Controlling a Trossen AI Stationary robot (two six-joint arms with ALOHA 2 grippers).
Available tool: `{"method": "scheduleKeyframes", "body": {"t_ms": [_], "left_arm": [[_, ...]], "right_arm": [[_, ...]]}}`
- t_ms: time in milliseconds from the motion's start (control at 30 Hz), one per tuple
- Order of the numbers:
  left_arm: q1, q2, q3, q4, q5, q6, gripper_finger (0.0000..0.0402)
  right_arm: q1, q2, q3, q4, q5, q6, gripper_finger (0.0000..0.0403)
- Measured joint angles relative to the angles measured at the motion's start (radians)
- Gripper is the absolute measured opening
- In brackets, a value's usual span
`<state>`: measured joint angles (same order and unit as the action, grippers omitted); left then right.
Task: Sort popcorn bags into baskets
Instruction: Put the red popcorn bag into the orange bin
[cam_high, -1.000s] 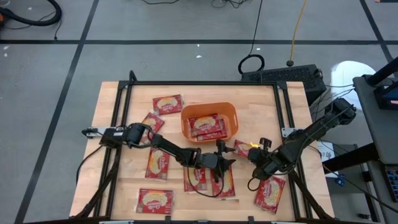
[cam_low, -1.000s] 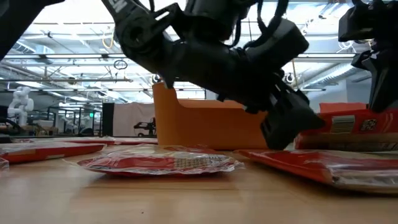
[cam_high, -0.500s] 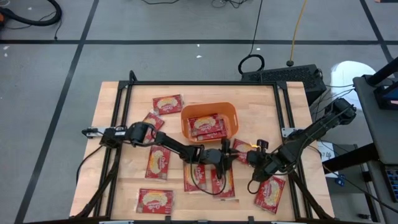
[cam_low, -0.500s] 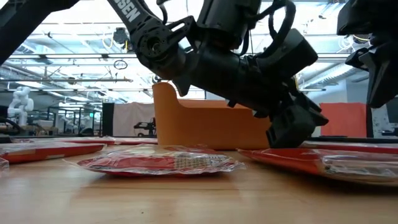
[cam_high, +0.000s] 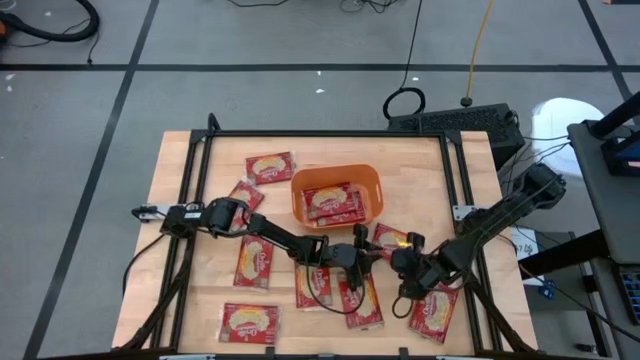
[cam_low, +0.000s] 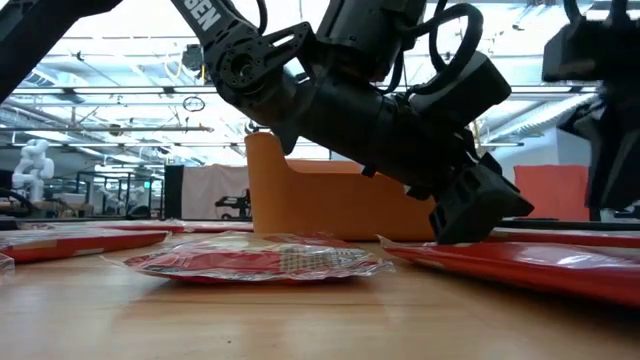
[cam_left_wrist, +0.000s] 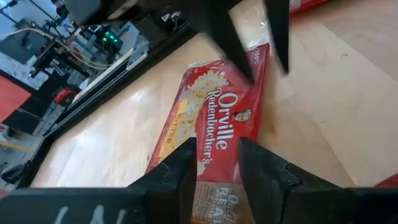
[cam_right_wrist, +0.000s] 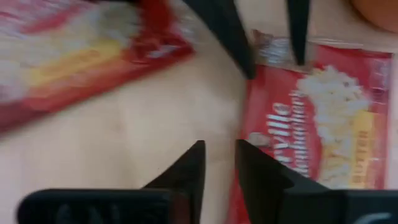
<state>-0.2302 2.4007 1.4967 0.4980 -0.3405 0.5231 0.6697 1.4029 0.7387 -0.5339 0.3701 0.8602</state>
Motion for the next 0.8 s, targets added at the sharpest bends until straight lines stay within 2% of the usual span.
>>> {"method": "scheduleKeyframes", "body": {"t_ms": [133, 233, 333, 500, 800], "left_arm": [[-0.001, 0.0, 0.0, -0.004, -0.018, -0.013, 0.0133], [-0.002, 0.0, 0.0, -0.005, -0.023, -0.012, 0.0133], [-0.002, 0.0, 0.0, -0.005, -0.023, -0.012, 0.0134], [-0.002, 0.0, 0.0, -0.015, -0.021, -0.012, 0.0134], [-0.001, 0.0, -0.001, -0.022, -0.018, -0.033, 0.0134]], "right_arm": [[-0.004, 0.071, -0.001, -0.015, 0.026, -0.012, 0.0121], [-0.007, 0.116, 0.0, -0.034, 0.027, -0.015, 0.0122], [-0.008, 0.133, 0.001, -0.043, 0.045, -0.014, 0.0095], [-0.012, 0.12, 0.0, -0.059, 0.046, -0.012, 0.0011], [-0.023, 0.073, 0.008, -0.078, 0.037, -0.033, 0.0001]]}}
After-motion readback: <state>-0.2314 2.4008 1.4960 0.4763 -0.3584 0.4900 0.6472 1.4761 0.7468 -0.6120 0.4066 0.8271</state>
